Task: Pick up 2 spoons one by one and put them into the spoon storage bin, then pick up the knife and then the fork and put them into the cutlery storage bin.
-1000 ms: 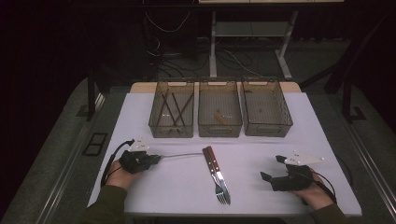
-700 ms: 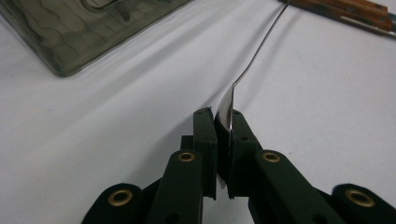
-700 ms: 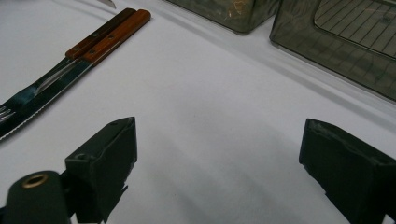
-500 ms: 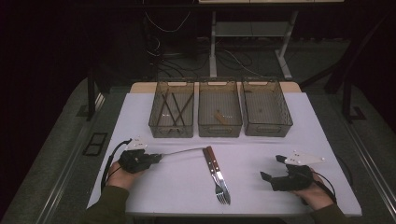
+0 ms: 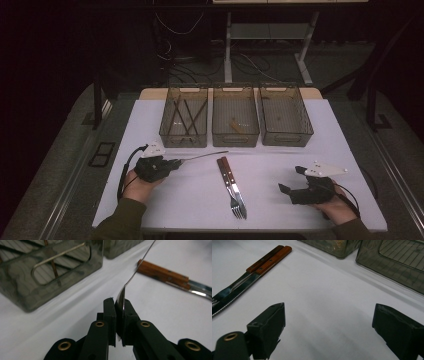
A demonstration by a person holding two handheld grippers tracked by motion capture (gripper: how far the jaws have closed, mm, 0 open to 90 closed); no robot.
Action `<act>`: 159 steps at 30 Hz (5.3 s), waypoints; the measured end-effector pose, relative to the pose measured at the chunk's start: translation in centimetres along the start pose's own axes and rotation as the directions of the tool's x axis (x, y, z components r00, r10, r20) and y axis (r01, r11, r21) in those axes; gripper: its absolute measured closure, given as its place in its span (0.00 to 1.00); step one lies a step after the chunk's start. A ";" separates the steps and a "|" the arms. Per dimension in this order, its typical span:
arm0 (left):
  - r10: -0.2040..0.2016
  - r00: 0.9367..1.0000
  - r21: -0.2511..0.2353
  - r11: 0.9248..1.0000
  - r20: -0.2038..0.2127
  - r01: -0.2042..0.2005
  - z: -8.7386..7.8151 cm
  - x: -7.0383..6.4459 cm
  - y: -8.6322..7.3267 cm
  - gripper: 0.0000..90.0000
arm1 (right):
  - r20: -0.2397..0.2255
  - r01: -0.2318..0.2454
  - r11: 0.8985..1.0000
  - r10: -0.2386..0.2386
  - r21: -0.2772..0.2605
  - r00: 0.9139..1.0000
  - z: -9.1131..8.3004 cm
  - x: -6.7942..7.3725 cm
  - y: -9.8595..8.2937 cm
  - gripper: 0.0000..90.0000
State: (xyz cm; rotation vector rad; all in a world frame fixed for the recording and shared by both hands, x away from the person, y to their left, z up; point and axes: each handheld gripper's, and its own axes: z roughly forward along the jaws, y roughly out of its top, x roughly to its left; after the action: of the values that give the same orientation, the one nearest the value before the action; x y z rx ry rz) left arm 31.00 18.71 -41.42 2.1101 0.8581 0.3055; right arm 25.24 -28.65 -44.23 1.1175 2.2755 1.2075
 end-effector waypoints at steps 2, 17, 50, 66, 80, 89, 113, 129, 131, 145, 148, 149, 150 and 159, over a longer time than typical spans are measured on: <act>-0.006 1.000 -0.005 1.000 -0.002 0.006 0.2 -0.1 0.4 0.94 | -0.001 -0.001 1.000 0.001 -0.001 1.000 0.0 0.0 0.0 0.13; -0.044 0.999 -0.064 0.997 -0.026 0.042 2.5 -0.4 5.9 0.94 | -0.001 -0.006 1.000 0.006 -0.009 1.000 -0.1 -0.2 0.0 0.13; -0.147 0.970 -0.032 0.989 -0.193 0.144 12.1 -0.4 15.3 0.93 | -0.015 -0.011 1.000 0.010 -0.025 1.000 -0.5 -0.2 0.1 0.13; -0.153 0.970 -0.025 0.988 -0.188 0.151 13.6 -0.8 15.4 0.71 | -0.019 -0.005 0.999 0.004 -0.032 1.000 -0.5 -0.2 0.1 0.13; -0.056 0.993 -0.055 0.997 -0.101 0.051 11.1 -1.4 15.0 0.43 | -0.017 -0.003 1.000 0.003 -0.027 1.000 -0.5 -0.2 0.1 0.13; -0.010 0.999 -0.068 0.998 -0.045 0.007 8.7 -2.2 13.1 0.27 | -0.015 -0.007 1.000 0.006 -0.025 1.000 -0.4 -0.2 0.0 0.13; 0.052 0.997 -0.017 0.999 0.048 -0.051 5.7 -4.3 4.9 0.88 | -0.010 -0.002 1.000 0.002 -0.017 1.000 -0.3 -0.1 0.0 0.13; 0.063 0.994 0.055 0.996 0.092 -0.069 7.6 -4.6 3.8 0.99 | -0.010 0.005 1.000 -0.005 -0.017 1.000 -0.3 0.0 0.1 0.13; 0.068 0.994 0.059 0.996 0.090 -0.074 7.9 -4.7 3.8 0.99 | -0.010 0.005 1.000 -0.005 -0.016 1.000 -0.3 0.0 0.1 0.13; 0.050 0.993 0.076 0.995 0.103 -0.057 9.6 -4.9 3.8 0.99 | -0.011 0.010 1.000 -0.010 -0.016 1.000 -0.3 0.0 0.1 0.13; 0.042 0.994 0.078 0.996 0.104 -0.050 10.0 -5.0 3.8 0.99 | -0.012 0.010 1.000 -0.010 -0.015 1.000 -0.3 0.0 0.1 0.13; 0.047 0.993 0.083 0.995 0.104 -0.056 10.1 -5.0 3.9 0.99 | -0.012 0.010 1.000 -0.010 -0.015 1.000 -0.3 0.0 0.1 0.13; 0.050 0.993 0.084 0.995 0.103 -0.058 10.2 -5.1 3.9 0.99 | -0.012 0.011 1.000 -0.011 -0.016 1.000 -0.3 0.0 0.1 0.13; 0.053 0.994 0.094 0.994 0.099 -0.062 10.9 -5.2 3.9 0.99 | -0.012 0.006 1.000 -0.007 -0.016 1.000 -0.2 0.0 0.1 0.13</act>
State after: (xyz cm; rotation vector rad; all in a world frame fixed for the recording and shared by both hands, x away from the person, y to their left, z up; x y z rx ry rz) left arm 34.26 6.93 -44.92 2.2229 0.7703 0.1932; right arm 25.11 -28.72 -44.00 1.0994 2.2731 1.2306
